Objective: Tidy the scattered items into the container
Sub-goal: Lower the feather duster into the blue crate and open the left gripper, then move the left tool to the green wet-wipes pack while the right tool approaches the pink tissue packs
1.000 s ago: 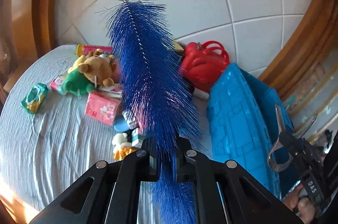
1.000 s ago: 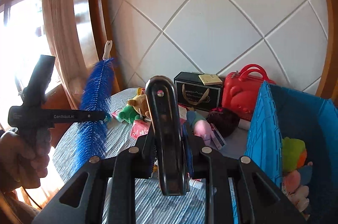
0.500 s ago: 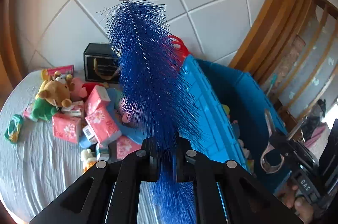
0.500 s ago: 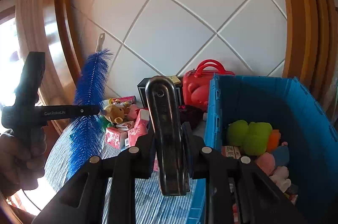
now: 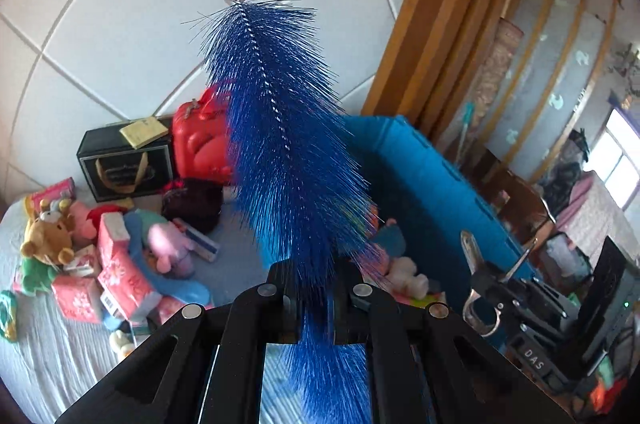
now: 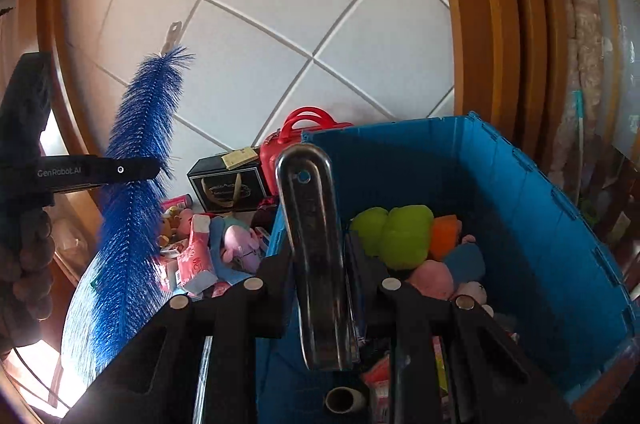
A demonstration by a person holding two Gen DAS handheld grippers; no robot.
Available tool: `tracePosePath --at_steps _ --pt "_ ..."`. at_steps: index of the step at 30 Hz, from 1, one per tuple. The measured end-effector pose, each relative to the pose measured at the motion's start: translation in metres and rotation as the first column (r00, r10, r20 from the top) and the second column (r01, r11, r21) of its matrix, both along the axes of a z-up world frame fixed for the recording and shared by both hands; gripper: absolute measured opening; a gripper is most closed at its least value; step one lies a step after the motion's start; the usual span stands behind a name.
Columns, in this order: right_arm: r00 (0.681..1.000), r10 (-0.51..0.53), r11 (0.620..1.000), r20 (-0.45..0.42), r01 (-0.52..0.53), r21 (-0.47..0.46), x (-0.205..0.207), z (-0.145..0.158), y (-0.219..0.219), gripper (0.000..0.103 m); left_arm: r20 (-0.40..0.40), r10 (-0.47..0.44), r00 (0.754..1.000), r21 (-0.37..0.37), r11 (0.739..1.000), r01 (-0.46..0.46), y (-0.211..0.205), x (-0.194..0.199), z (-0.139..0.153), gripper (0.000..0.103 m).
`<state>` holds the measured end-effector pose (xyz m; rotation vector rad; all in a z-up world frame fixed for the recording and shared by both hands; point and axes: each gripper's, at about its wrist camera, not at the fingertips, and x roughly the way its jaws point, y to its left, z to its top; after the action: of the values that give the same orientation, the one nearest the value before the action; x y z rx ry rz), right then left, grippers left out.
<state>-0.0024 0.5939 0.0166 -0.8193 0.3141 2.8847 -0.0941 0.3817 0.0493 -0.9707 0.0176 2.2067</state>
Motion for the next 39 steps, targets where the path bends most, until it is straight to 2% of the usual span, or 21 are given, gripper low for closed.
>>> tracePosePath --at_steps 11,21,24,25,26,27,28,29,35,39 --pt "0.993 -0.116 0.993 0.022 0.116 -0.006 0.015 -0.008 0.049 0.022 0.023 -0.140 0.990 -0.002 0.990 0.140 0.091 0.002 0.002 0.007" --pt "0.979 -0.198 0.980 0.044 0.198 0.014 0.017 -0.011 0.082 0.022 0.073 -0.190 0.979 -0.008 0.982 0.191 0.144 -0.003 -0.016 0.008" --pt "0.973 -0.229 0.973 0.025 0.229 0.013 0.019 -0.008 0.089 0.023 0.067 -0.187 0.980 -0.032 0.981 0.190 0.156 -0.004 -0.018 0.016" --pt "0.969 -0.246 0.969 0.022 0.246 0.018 0.020 -0.007 0.092 0.023 0.083 -0.190 0.978 -0.045 0.980 0.194 0.161 -0.006 -0.021 0.033" --pt "0.964 -0.266 0.964 0.021 0.266 0.026 0.020 -0.005 0.095 0.037 0.109 -0.197 0.974 -0.055 0.977 0.204 0.167 -0.009 -0.025 0.066" --pt "0.957 -0.289 0.957 0.011 0.288 0.029 0.021 -0.004 0.101 0.066 0.128 -0.195 0.972 -0.049 0.978 0.203 0.168 -0.012 -0.028 0.080" --pt "0.952 -0.306 0.952 -0.008 0.306 0.027 0.025 -0.002 0.103 0.083 0.131 -0.191 0.973 -0.034 0.980 0.197 0.167 -0.013 -0.029 0.086" --pt "0.947 -0.319 0.947 -0.027 0.320 0.027 0.029 0.000 0.106 0.102 0.125 -0.187 0.974 -0.035 0.981 0.193 0.166 -0.012 -0.029 0.086" --pt "0.948 -0.319 0.948 -0.005 0.319 0.014 0.030 -0.005 0.115 0.103 0.135 -0.145 0.980 -0.031 0.988 0.150 0.151 -0.017 -0.037 0.086" --pt "0.960 -0.279 0.960 -0.010 0.279 0.012 0.023 -0.007 0.103 0.103 0.135 -0.102 0.986 -0.046 0.993 0.109 0.129 -0.022 -0.044 0.086"
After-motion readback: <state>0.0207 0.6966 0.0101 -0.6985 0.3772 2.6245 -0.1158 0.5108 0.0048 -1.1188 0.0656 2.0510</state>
